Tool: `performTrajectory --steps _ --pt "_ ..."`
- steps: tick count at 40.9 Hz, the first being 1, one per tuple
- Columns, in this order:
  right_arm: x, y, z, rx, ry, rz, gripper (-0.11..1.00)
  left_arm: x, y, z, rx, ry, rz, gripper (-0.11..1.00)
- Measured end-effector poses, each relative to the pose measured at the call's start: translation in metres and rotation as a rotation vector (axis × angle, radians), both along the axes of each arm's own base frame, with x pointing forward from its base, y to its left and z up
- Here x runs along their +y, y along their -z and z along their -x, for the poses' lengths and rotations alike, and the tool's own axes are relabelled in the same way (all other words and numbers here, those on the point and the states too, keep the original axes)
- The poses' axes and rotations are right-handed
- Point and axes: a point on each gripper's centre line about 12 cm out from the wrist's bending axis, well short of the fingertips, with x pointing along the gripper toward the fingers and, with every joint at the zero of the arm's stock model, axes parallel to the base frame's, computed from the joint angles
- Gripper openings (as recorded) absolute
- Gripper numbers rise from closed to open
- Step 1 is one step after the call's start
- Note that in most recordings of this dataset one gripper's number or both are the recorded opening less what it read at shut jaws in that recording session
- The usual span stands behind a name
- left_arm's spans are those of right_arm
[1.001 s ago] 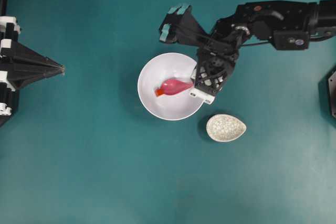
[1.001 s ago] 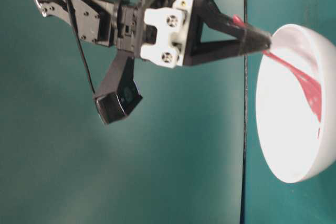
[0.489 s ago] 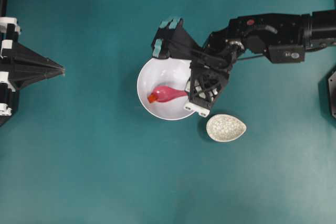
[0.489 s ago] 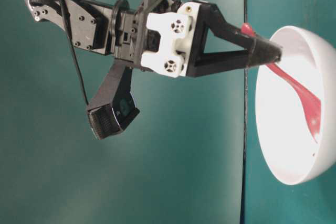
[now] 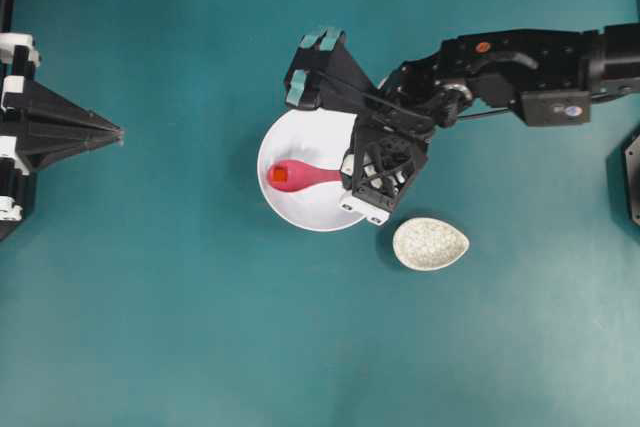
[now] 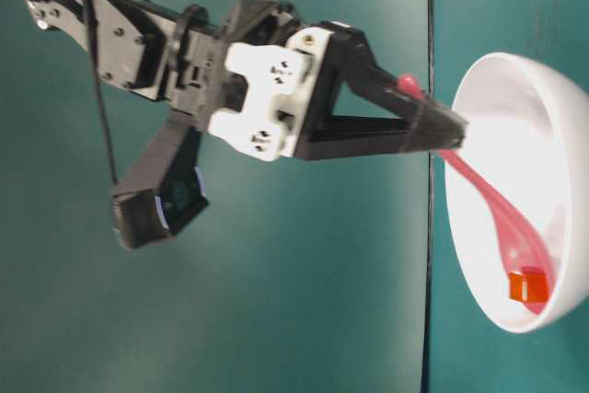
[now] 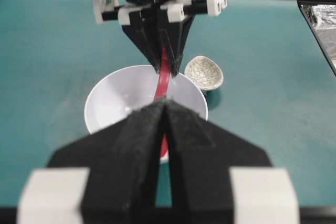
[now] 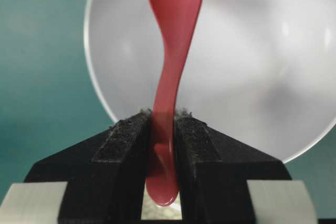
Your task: Grip the spoon and scoop the red block from the bowl with right arm.
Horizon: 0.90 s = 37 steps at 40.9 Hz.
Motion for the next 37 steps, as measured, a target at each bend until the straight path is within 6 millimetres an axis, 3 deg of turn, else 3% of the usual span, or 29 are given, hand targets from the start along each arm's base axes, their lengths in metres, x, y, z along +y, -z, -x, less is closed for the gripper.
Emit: performTrajectory --steps 11,17,37 --pt "-0.001 -0.024 0.014 -0.108 0.066 0.001 0.18 0.000 0.000 0.000 0.000 0.001 0.002 0.00" --pt "-0.002 -0.042 0.026 -0.201 0.139 -0.018 0.07 0.000 0.000 0.000 -0.002 0.001 0.002 0.00" --pt "-0.003 -0.076 0.063 -0.393 0.362 -0.149 0.07 0.000 0.001 0.000 0.003 0.001 0.002 0.00"
